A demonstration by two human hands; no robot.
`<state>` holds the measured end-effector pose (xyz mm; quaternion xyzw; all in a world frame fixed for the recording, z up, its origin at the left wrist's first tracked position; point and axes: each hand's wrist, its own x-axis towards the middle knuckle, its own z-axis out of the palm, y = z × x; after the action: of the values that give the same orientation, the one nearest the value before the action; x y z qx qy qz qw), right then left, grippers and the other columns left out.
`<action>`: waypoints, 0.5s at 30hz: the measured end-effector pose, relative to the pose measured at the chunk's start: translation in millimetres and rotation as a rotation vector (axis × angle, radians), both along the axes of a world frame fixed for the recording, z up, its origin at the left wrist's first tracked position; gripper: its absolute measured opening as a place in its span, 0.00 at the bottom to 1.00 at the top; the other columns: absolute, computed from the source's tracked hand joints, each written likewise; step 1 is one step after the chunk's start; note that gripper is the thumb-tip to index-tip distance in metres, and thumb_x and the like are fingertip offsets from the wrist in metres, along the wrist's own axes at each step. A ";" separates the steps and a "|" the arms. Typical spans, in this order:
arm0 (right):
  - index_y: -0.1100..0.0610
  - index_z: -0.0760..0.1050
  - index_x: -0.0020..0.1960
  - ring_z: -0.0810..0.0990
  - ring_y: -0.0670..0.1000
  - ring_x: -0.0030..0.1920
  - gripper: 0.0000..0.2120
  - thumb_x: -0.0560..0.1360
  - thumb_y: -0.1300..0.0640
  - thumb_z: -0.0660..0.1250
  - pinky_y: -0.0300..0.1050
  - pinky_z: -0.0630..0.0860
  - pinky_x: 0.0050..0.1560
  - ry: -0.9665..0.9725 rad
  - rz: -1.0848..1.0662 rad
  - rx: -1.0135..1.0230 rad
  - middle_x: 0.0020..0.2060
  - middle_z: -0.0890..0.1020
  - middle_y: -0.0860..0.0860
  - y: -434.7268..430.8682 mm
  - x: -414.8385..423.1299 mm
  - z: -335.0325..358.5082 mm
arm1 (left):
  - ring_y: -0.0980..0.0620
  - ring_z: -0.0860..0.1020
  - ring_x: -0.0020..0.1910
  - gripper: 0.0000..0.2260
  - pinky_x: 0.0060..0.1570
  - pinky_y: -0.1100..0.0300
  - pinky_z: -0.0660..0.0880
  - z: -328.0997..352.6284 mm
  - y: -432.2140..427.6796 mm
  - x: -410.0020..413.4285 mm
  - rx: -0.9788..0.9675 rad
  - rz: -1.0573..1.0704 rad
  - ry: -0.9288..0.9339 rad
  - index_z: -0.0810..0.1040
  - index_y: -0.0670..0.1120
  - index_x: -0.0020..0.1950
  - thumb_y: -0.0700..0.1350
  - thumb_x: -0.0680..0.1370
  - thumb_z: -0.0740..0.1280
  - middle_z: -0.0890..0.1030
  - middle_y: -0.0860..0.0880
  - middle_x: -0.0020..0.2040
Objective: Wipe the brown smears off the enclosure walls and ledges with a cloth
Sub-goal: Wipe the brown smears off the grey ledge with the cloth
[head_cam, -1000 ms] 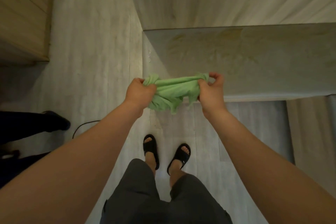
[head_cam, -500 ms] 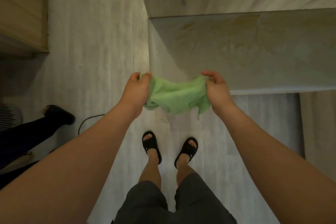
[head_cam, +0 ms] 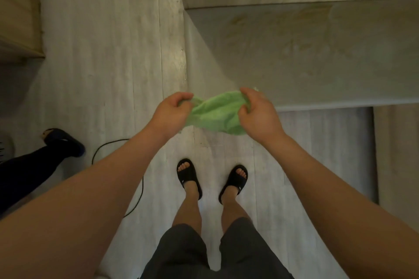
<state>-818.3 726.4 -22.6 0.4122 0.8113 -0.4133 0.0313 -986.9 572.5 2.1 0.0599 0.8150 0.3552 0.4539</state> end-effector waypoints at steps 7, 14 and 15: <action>0.49 0.44 0.85 0.84 0.64 0.58 0.33 0.83 0.56 0.54 0.58 0.80 0.61 0.231 -0.392 -1.302 0.65 0.80 0.63 -37.0 -30.9 27.1 | 0.60 0.81 0.56 0.21 0.57 0.61 0.79 0.7 -7.2 9.9 0.139 -0.242 -0.079 0.76 0.54 0.70 0.54 0.78 0.74 0.81 0.56 0.60; 0.44 0.52 0.83 0.79 0.52 0.56 0.40 0.78 0.62 0.66 0.36 0.77 0.55 0.027 -0.065 -0.527 0.59 0.77 0.56 -30.8 -19.5 13.7 | 0.59 0.79 0.46 0.19 0.46 0.68 0.77 6.0 -9.7 -0.2 0.178 -0.483 -0.028 0.80 0.52 0.65 0.33 0.80 0.62 0.81 0.52 0.51; 0.39 0.50 0.83 0.74 0.51 0.61 0.45 0.75 0.60 0.69 0.35 0.73 0.60 0.012 0.064 -0.407 0.62 0.71 0.55 -27.3 -18.2 9.8 | 0.56 0.80 0.45 0.19 0.44 0.66 0.77 6.9 -9.6 -0.9 0.185 -0.468 -0.062 0.82 0.54 0.61 0.33 0.80 0.61 0.83 0.48 0.50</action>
<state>-836.4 699.1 -12.8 0.3690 0.7238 -0.5701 0.1223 -987.8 562.9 9.0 0.2774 0.7285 0.3153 0.5412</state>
